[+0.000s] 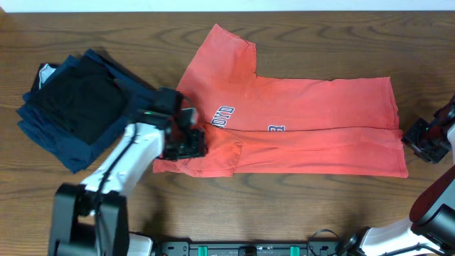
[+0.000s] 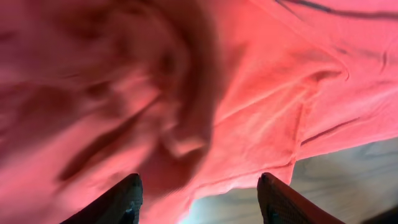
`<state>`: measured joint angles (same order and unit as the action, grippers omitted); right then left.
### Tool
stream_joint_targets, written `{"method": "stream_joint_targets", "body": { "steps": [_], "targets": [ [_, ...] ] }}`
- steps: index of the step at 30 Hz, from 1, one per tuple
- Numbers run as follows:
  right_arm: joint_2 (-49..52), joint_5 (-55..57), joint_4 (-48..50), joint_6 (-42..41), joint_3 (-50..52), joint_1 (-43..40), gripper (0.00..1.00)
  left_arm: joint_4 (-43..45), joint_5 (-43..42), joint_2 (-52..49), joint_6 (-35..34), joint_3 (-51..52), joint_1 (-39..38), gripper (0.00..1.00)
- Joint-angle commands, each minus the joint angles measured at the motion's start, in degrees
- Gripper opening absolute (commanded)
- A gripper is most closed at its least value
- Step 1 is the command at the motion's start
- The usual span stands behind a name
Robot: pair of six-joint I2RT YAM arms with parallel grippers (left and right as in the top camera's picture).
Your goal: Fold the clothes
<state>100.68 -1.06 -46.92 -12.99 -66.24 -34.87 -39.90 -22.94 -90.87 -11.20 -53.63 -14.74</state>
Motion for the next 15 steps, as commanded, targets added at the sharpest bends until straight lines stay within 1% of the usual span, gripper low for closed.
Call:
{"method": "stream_joint_targets", "body": {
  "steps": [1, 2, 3, 4, 5, 6, 10, 13, 14, 15],
  "targets": [
    [-0.9, -0.5, -0.3, 0.2, 0.4, -0.3, 0.39, 1.6, 2.8, -3.1, 0.7, -0.9, -3.2, 0.61],
    [-0.9, -0.5, -0.3, 0.2, 0.4, -0.3, 0.39, 2.2, 4.5, -3.8, 0.7, -0.9, -3.7, 0.60],
    [-0.9, -0.5, -0.3, 0.2, 0.4, -0.3, 0.38, 2.8, 6.2, -4.5, 0.5, -0.9, -4.0, 0.45],
    [-0.9, -0.5, -0.3, 0.2, 0.4, -0.3, 0.38, 3.3, 6.8, -4.9, 0.5, -0.9, -4.0, 0.28],
    [-0.9, -0.5, -0.4, 0.2, 0.4, -0.3, 0.38, 3.7, 6.9, -4.9, 0.5, -0.9, -3.9, 0.13],
    [-0.9, -0.5, -0.5, 0.2, 0.4, -0.3, 0.38, 3.9, 6.9, -4.9, 0.1, -1.1, -3.7, 0.06],
    [-0.9, -0.5, -0.6, 0.2, 0.4, -0.3, 0.38, 2.7, 6.8, -3.4, 0.1, -5.3, -2.1, 0.06],
    [-0.9, -0.5, -0.6, 0.2, 0.4, -0.3, 0.38, 3.7, 8.0, -1.8, 0.0, -8.9, -0.3, 0.06],
    [-0.9, -0.5, -0.6, 0.2, 0.4, -0.3, 0.38, 4.4, 9.2, -1.5, -0.6, -9.8, 0.3, 0.08],
    [-0.9, -0.5, -0.6, 0.2, 0.4, -0.3, 0.38, 5.2, 10.1, -1.5, -0.6, -10.3, 0.8, 0.12]
  ]
}}
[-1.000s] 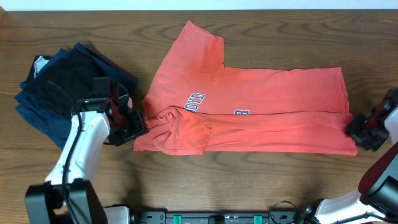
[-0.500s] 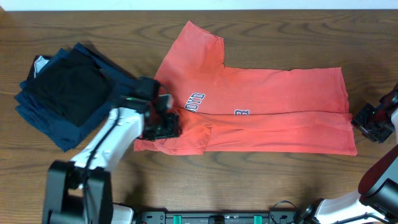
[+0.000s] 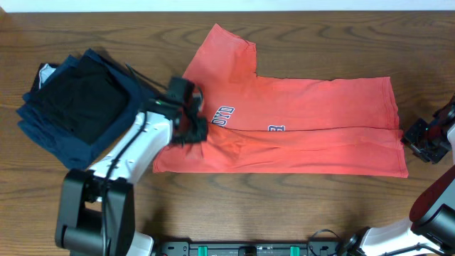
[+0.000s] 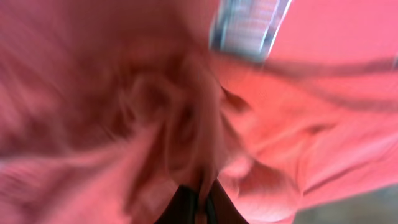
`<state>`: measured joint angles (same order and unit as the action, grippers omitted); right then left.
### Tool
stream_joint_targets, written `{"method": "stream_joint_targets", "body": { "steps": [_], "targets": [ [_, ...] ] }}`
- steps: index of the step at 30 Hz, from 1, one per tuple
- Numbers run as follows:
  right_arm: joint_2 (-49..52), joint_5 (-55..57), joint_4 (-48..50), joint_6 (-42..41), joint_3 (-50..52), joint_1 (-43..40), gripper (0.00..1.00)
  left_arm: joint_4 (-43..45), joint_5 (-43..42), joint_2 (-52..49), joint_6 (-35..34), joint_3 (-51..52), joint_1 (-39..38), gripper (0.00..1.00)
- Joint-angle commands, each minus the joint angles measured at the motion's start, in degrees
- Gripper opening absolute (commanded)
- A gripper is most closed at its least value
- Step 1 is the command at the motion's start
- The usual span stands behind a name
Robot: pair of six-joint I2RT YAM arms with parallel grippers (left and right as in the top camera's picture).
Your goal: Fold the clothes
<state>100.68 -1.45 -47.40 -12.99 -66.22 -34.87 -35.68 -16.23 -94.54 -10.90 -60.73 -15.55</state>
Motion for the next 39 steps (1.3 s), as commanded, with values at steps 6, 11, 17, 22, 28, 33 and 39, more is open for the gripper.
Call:
{"method": "stream_joint_targets", "body": {
  "steps": [6, 11, 17, 22, 28, 33, 39],
  "targets": [
    [-0.9, -0.1, -0.2, 0.5, 0.3, -0.3, 0.38, -4.5, 5.1, 2.0, -0.8, -3.3, 2.2, 0.71],
    [-0.9, -0.1, -0.1, 0.4, 0.3, -0.3, 0.38, -10.0, 7.1, 2.0, -0.8, -3.0, 2.3, 0.70],
    [-0.9, -0.1, -0.2, 0.4, 0.3, -0.3, 0.38, -4.9, 6.2, 1.8, -1.9, 0.6, 2.3, 0.30],
    [-0.9, -0.1, -0.3, 0.4, 0.3, -0.3, 0.38, -0.5, 6.3, -0.6, -1.9, 1.7, 2.3, 0.20],
    [-0.9, -0.1, -0.4, 0.4, 0.3, -0.3, 0.38, 4.9, 6.5, -7.6, -3.4, 1.7, 2.3, 0.20],
    [-0.9, -0.1, -0.5, 0.4, 0.3, -0.3, 0.38, 5.2, 10.2, -10.8, -5.1, 1.6, 2.9, 0.20],
    [-0.9, -0.1, -1.0, 0.5, 0.3, -0.3, 0.38, 2.8, 10.9, -8.0, -6.0, 0.8, 6.0, 0.25]
  ]
}}
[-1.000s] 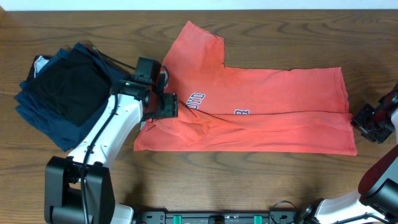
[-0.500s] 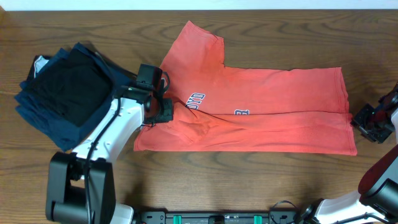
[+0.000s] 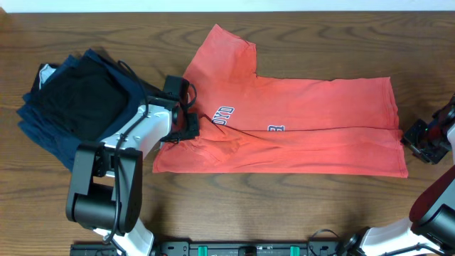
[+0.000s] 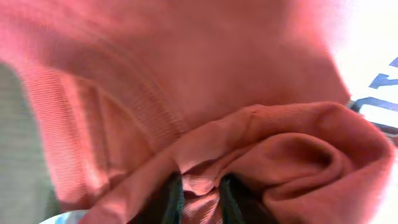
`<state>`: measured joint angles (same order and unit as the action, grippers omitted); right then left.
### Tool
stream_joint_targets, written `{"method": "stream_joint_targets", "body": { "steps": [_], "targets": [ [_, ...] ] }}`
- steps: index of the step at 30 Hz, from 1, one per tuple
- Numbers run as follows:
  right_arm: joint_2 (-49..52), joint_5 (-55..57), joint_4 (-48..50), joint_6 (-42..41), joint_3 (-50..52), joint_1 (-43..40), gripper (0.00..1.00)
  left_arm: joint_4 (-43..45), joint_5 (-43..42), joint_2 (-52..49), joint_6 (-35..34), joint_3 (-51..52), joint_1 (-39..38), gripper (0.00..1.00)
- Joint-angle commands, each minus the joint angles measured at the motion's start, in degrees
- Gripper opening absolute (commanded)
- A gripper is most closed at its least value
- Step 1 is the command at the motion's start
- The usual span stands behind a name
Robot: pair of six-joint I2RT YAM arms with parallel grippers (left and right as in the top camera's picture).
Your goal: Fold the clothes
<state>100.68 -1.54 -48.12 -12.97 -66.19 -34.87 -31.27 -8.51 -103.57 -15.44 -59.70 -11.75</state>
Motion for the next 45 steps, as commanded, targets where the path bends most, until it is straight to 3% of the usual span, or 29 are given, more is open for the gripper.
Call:
{"method": "stream_joint_targets", "body": {
  "steps": [1, 5, 11, 15, 20, 25, 35, 43, 44, 45],
  "targets": [
    [-0.9, 0.0, -0.5, 0.5, 0.3, -0.3, 0.38, -2.3, 2.9, 1.6, -1.4, -0.2, 2.6, 0.26],
    [-0.9, 0.0, 0.3, 1.9, 0.7, -0.3, 0.38, -6.7, 2.5, 2.0, -1.4, -0.1, 2.6, 0.27],
    [-0.9, -8.2, 1.9, 5.2, 4.4, -0.3, 0.21, -12.2, 0.6, 1.6, -1.4, 0.2, 2.0, 0.28],
    [-0.9, -11.1, 4.0, 5.1, 9.1, -0.3, 0.19, -14.0, 0.6, 1.6, -1.4, 0.2, 2.0, 0.30],
    [-0.9, -6.3, 9.7, 4.9, 15.4, -0.3, 0.18, -16.0, 0.6, 1.6, -1.4, 0.2, 2.0, 0.34],
    [-0.9, 5.4, 8.0, -1.0, 17.1, -1.1, 0.01, -20.5, 0.6, 1.6, -1.4, 0.2, 2.0, 0.34],
    [-4.6, 7.4, 3.3, -6.5, 17.1, -8.1, 0.01, -31.0, -0.1, 1.8, -1.2, 0.2, 2.0, 0.37],
    [-18.0, 2.9, 2.8, -7.2, 16.3, -9.0, 0.08, -32.9, -2.0, 9.9, 2.7, -4.5, 2.0, 0.37],
    [-20.0, 0.8, 3.2, -6.7, 15.9, -8.7, 0.11, -31.8, -1.9, 11.6, 3.1, -6.1, 2.0, 0.38],
    [-21.7, -1.4, 3.9, -5.7, 15.6, -8.4, 0.15, -30.1, -1.9, 13.0, 3.4, -7.5, 2.0, 0.47]
  ]
}}
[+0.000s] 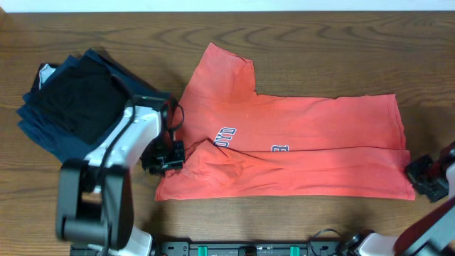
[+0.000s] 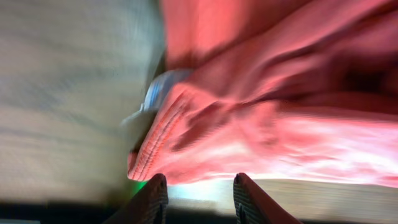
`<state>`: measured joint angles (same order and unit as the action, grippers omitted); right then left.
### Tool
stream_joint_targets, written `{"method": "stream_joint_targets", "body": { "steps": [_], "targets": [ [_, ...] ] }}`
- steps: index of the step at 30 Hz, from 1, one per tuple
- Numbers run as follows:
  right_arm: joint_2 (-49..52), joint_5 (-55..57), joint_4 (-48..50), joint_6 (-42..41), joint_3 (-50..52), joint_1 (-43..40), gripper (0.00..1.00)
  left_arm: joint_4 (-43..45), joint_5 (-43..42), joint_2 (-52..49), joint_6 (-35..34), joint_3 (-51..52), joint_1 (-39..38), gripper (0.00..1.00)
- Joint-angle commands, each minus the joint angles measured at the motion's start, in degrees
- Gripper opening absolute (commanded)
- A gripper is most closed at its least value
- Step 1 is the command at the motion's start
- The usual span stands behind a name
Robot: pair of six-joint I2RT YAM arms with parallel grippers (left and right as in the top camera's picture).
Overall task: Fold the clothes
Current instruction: 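Grasp the shirt's top-left shoulder with left gripper, top-right with right gripper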
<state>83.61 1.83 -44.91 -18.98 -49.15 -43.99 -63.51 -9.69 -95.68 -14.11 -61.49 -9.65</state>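
Observation:
A red T-shirt [image 1: 298, 153] lies flat on the wooden table [image 1: 320, 35], folded lengthwise, with one sleeve pointing to the far side. Its navy lettering [image 1: 226, 135] faces up near the left end. My left gripper [image 1: 165, 157] sits at the shirt's left edge, just off the cloth. In the left wrist view this gripper [image 2: 202, 200] is open, with a rumpled hem of the shirt [image 2: 267, 93] ahead of the fingertips [image 2: 155, 196] and only table between them. My right gripper [image 1: 426, 176] is beside the shirt's near right corner; its jaws are too small to read.
A pile of folded dark navy and black clothes [image 1: 75, 107] lies at the left of the table, close behind the left arm. The near edge of the table runs just below the shirt's long side.
My left gripper was shut on bunched red cloth by the lettering; now it is open, nearer and off the left edge. The shirt and my right gripper sit slightly nearer the front.
My left gripper was open over the shirt's near left part. Then it was shut on a bunch of cloth by the lettering, and later still shut on it further left. Now the cloth is released, and the left end lies wrinkled.

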Motion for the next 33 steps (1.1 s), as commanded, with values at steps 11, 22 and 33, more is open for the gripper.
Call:
{"method": "stream_joint_targets", "body": {
  "steps": [11, 22, 33],
  "targets": [
    [-13.2, -30.1, 5.3, 18.0, -4.4, 11.1, 0.96, 32.6, -3.4, -2.4, 4.8, -15.4, 0.1, 0.89],
    [-13.2, -32.1, 4.1, 18.0, -4.4, 13.6, 0.99, 38.6, -4.7, -27.5, 10.0, -31.7, 0.9, 0.90],
    [-13.1, -31.0, 5.2, 17.8, -4.4, 13.6, 0.89, 42.8, -8.1, -34.7, 10.0, -31.8, -0.5, 0.67]
  ]
}}
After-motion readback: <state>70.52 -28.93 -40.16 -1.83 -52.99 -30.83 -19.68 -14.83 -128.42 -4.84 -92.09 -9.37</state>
